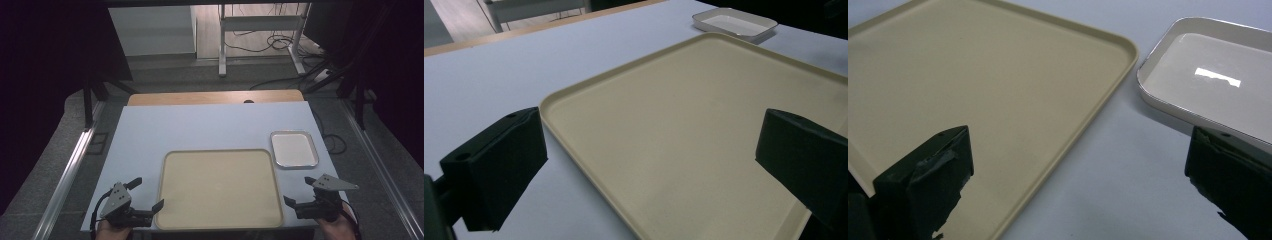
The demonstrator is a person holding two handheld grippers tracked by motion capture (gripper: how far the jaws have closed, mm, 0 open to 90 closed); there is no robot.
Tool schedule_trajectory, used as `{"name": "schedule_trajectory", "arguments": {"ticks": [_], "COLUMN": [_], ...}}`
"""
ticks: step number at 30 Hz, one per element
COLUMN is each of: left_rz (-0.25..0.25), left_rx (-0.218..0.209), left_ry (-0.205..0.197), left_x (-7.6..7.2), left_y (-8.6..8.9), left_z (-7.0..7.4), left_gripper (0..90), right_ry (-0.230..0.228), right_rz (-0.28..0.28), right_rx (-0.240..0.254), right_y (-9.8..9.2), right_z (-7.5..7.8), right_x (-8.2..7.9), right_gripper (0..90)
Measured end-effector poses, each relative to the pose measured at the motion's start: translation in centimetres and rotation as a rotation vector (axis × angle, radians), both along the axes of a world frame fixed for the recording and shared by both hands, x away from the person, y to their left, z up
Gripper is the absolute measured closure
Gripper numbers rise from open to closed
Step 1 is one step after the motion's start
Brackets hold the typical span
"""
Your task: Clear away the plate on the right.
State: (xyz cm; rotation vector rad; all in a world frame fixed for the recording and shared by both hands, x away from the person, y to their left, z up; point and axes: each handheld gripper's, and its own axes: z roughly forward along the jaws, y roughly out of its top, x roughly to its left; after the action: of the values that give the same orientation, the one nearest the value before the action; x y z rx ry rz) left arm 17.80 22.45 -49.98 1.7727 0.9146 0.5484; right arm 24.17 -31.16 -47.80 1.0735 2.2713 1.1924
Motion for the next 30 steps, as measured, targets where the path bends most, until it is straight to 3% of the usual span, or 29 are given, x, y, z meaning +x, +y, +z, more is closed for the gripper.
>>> {"name": "schedule_trajectory", "arguments": {"ticks": [14,30], "left_rz": [0.001,-0.002], "left_rx": [-0.001,0.017], "left_ry": [0.003,0.004], "left_x": [0.1,0.1], "left_y": [0.0,-0.2], "left_z": [0.0,0.0], "left_gripper": [0.0,0.0], "right_ry": [-0.031,-0.007], "right_rz": [-0.059,-0.09], "right_rx": [0.038,0.015], "right_y": [-0.1,0.2], "right_z": [0.3,0.0], "right_x": [1.2,3.0], "right_gripper": [0.0,0.0]}}
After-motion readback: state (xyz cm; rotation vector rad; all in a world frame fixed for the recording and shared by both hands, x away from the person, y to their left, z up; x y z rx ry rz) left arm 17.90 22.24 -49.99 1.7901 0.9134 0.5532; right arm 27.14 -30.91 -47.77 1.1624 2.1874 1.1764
